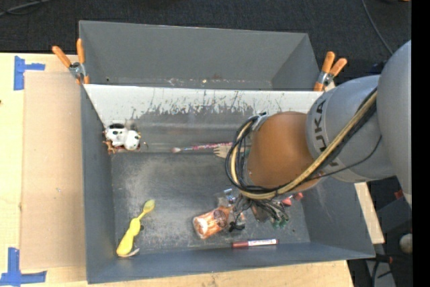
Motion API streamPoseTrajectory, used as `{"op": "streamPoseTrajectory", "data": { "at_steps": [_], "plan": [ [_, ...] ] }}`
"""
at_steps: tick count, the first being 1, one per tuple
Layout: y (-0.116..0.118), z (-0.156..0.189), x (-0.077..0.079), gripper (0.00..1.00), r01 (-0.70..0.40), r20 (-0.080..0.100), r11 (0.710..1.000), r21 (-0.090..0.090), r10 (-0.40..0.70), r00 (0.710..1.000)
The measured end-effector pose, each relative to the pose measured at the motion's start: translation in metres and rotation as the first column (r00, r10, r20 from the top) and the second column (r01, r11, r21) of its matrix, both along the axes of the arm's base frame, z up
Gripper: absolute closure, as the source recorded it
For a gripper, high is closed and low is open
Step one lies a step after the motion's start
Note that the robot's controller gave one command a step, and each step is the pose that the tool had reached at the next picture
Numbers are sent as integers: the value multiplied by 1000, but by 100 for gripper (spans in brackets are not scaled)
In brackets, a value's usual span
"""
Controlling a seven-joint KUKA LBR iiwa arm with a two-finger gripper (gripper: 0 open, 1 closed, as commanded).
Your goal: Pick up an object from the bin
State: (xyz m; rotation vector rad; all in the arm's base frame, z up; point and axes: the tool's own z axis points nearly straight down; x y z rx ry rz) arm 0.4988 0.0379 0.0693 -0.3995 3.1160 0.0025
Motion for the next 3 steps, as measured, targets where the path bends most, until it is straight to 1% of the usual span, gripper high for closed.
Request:
{"op": "streamPoseTrajectory", "data": {
  "at_steps": [1,2,3],
  "plan": [
    [0,0,0,100,1,0,1000,0,-1,1000],
    [-10,69,10,100,23,-5,1000,0,-23,1000],
    [-21,144,6,100,17,-12,1000,0,-17,1000]
  ]
}}
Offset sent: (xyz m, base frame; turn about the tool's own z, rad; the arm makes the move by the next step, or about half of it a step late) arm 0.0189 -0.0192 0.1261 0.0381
